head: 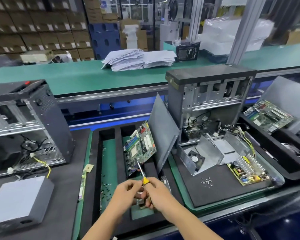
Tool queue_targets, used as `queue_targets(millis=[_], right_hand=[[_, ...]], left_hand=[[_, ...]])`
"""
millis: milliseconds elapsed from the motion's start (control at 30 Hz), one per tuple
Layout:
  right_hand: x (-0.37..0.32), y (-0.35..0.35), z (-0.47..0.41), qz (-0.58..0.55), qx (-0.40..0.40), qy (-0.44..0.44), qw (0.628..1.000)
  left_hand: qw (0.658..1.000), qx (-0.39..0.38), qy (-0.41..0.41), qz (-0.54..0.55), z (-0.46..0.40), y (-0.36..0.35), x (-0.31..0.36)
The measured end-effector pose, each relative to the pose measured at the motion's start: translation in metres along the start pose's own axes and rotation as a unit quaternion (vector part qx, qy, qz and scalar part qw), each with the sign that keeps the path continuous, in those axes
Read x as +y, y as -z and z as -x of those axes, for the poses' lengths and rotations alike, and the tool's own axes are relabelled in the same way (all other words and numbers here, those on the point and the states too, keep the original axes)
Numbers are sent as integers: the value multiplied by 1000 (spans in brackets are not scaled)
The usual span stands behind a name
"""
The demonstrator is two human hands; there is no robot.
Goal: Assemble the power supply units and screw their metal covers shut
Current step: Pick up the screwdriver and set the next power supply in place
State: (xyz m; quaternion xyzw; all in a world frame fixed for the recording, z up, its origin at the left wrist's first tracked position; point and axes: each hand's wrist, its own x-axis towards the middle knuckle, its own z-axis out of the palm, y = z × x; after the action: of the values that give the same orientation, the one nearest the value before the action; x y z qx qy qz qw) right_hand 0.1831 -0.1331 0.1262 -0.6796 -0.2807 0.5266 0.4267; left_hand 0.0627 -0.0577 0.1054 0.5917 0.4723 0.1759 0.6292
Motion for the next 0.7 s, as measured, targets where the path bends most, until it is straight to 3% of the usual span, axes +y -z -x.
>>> queue_targets(millis=[700], right_hand=[[36, 42, 2, -66, 14, -34, 997]], left_hand=[[998, 9, 59, -2, -15, -29, -20]])
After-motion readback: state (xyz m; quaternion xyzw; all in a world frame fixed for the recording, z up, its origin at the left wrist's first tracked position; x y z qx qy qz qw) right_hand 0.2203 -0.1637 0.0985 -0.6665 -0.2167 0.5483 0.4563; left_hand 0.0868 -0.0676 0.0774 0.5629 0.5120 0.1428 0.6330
